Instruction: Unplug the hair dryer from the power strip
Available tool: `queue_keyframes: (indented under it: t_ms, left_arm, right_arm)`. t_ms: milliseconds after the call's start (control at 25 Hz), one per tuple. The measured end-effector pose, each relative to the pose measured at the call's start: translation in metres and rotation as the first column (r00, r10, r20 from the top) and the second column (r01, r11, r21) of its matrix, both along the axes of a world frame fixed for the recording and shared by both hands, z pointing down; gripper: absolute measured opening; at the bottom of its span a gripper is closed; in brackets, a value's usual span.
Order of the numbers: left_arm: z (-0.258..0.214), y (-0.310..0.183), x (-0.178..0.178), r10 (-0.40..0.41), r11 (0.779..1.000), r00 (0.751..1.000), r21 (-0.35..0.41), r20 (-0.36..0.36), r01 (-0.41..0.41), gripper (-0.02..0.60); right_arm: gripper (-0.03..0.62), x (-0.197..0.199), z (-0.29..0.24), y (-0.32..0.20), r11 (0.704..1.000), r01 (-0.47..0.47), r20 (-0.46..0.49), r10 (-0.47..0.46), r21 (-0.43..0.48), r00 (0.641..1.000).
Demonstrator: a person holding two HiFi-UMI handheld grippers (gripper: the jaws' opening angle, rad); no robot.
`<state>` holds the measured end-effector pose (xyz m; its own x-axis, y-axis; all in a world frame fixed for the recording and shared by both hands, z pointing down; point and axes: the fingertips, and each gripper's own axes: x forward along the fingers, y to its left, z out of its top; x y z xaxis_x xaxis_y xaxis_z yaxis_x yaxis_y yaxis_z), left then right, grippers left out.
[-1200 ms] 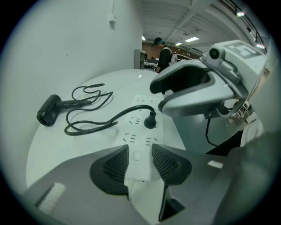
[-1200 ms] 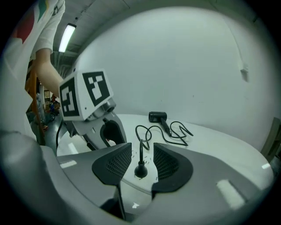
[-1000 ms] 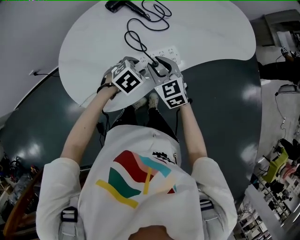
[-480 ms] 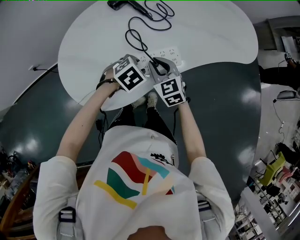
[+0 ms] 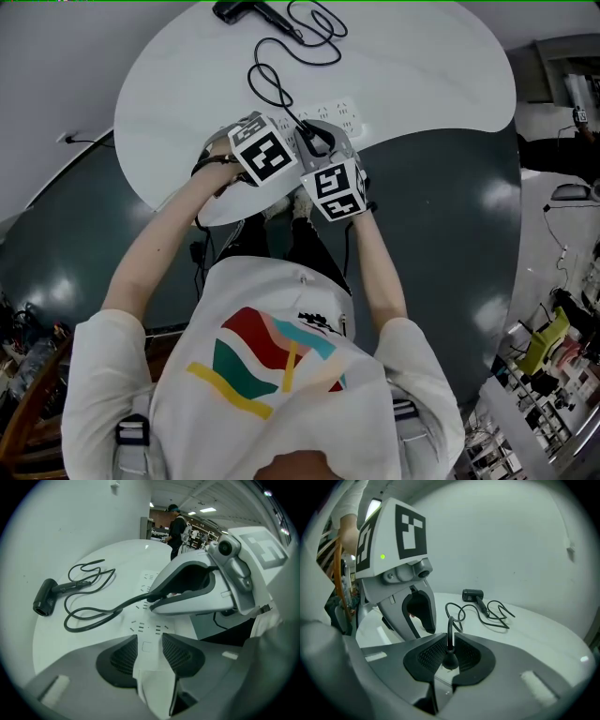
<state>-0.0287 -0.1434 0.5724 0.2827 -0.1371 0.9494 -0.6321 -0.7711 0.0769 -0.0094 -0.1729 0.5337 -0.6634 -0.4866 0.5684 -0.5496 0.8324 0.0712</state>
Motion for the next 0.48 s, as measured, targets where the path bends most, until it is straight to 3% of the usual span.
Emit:
queue_keyframes:
  t_ms: [480]
  left_arm:
    - [0.0005, -0.0022, 0.0066, 0.027, 0.999, 0.999, -0.026, 0.022, -0.026, 0.167]
  right_arm:
    - [0.061, 0.0081, -0.0028, -0.0061, 0.990, -0.032, 0.096, 0.046, -0.139, 0.994]
